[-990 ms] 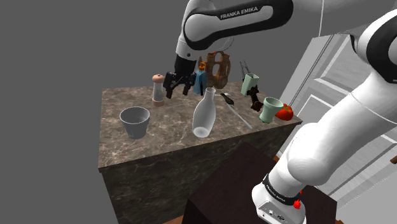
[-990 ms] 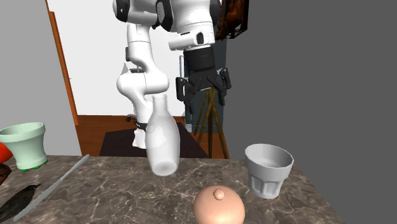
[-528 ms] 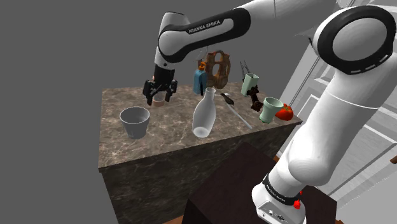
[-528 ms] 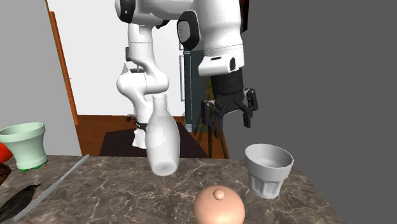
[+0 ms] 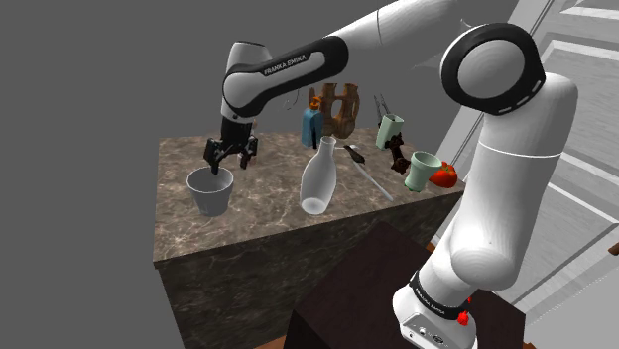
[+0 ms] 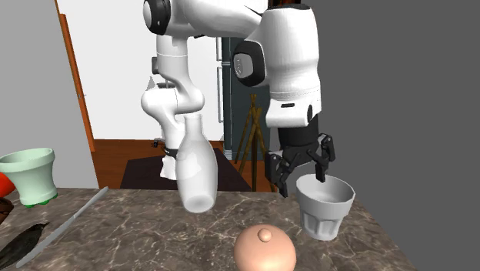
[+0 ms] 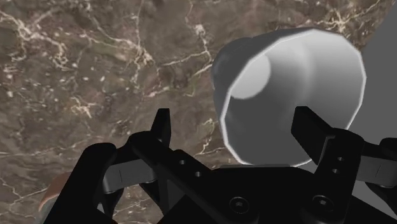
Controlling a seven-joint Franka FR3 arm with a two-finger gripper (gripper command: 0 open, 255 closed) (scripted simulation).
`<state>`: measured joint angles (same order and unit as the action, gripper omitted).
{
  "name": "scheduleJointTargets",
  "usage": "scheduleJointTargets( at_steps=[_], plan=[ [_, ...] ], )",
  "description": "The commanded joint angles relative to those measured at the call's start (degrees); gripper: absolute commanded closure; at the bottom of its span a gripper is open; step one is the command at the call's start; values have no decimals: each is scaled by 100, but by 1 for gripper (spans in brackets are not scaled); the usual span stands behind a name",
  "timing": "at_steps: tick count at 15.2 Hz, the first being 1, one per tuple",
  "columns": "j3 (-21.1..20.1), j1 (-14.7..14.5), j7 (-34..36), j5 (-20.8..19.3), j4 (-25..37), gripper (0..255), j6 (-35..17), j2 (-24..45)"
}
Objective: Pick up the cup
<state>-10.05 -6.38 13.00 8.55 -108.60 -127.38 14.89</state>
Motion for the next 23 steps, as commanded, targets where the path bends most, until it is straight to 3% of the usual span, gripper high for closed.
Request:
scheduleJointTargets(
  at_steps=[1, 6, 7, 16, 23],
  plan=[
    [-1, -11, -6, -5, -44, 0, -146, 100],
    [0, -17, -27, -5, -119, 0, -317, 197],
    [0, -17, -27, -6, -116, 255, -314, 197],
    [0, -17, -27, -5, -119, 255, -317, 197],
    [-1, -3, 30, -7, 105, 255, 151, -51]
  ],
)
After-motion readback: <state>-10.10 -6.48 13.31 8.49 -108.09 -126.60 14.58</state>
